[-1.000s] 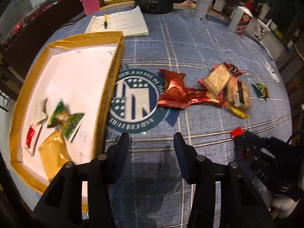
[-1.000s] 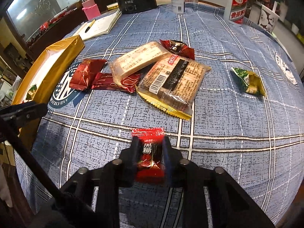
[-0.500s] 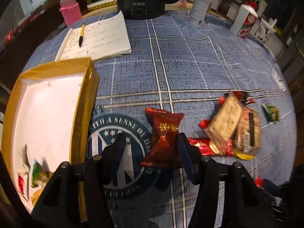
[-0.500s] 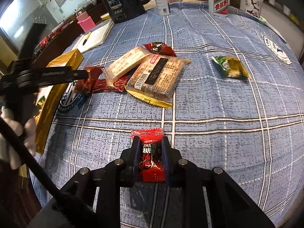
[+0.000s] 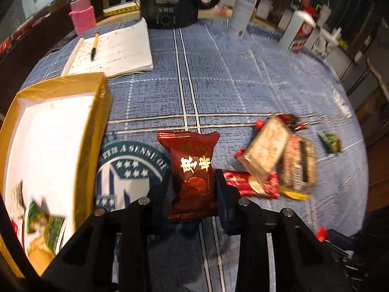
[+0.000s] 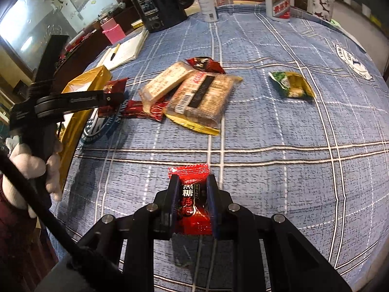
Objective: Organize snacks
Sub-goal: 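Carry both red candies over the tray and open both tools to drop them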
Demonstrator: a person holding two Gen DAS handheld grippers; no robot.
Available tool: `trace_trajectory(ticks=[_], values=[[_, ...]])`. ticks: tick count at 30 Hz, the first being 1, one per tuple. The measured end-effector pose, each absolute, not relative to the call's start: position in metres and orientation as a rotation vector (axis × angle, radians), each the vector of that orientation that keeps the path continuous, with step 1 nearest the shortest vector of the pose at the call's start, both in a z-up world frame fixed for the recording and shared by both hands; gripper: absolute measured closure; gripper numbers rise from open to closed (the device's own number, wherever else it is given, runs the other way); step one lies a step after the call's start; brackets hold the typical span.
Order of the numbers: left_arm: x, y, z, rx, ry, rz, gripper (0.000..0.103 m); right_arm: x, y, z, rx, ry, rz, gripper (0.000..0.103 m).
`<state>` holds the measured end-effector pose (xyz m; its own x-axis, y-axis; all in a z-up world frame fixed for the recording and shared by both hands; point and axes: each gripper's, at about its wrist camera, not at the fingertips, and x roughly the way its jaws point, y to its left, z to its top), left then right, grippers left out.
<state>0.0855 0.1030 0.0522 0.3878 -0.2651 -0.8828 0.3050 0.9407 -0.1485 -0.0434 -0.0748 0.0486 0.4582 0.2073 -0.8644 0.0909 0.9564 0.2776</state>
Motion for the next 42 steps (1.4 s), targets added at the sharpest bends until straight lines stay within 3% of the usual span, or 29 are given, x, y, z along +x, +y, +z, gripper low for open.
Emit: trace_trajectory(ticks=[10, 16, 28, 29, 32, 33, 36, 42], values=[[0.045, 0.223, 0.105, -0.096, 1.023, -0.225, 0.069, -0.007, -0.007, 0.077, 0.256, 1.062, 0.242, 0.082], [0.062, 0.315, 0.092, -0.189, 1.052, -0.084, 0.069, 0.033, 0.081, 0.097, 0.216, 1.039, 0.416, 0.082], [0.096, 0.371, 0.057, -0.22, 1.113, -0.052, 0.068, 0.099, 0.205, 0.063, 0.127, 1.102, 0.476, 0.082], [0.097, 0.372, 0.057, -0.226, 1.11, -0.056, 0.066, 0.1, 0.206, 0.062, 0.125, 1.102, 0.471, 0.082], [0.096, 0.377, 0.062, -0.255, 1.093, -0.067, 0.042, 0.101, 0.209, 0.063, 0.115, 1.079, 0.467, 0.079], [0.095, 0.378, 0.064, -0.259, 1.087, -0.068, 0.038, 0.1, 0.209, 0.066, 0.115, 1.065, 0.463, 0.077], [0.094, 0.377, 0.072, -0.266, 1.08, -0.059, 0.032, 0.101, 0.204, 0.071, 0.13, 1.054, 0.449, 0.076], [0.081, 0.356, 0.089, -0.304, 1.088, -0.117, 0.032, 0.086, 0.171, 0.086, 0.17, 1.017, 0.4, 0.076]])
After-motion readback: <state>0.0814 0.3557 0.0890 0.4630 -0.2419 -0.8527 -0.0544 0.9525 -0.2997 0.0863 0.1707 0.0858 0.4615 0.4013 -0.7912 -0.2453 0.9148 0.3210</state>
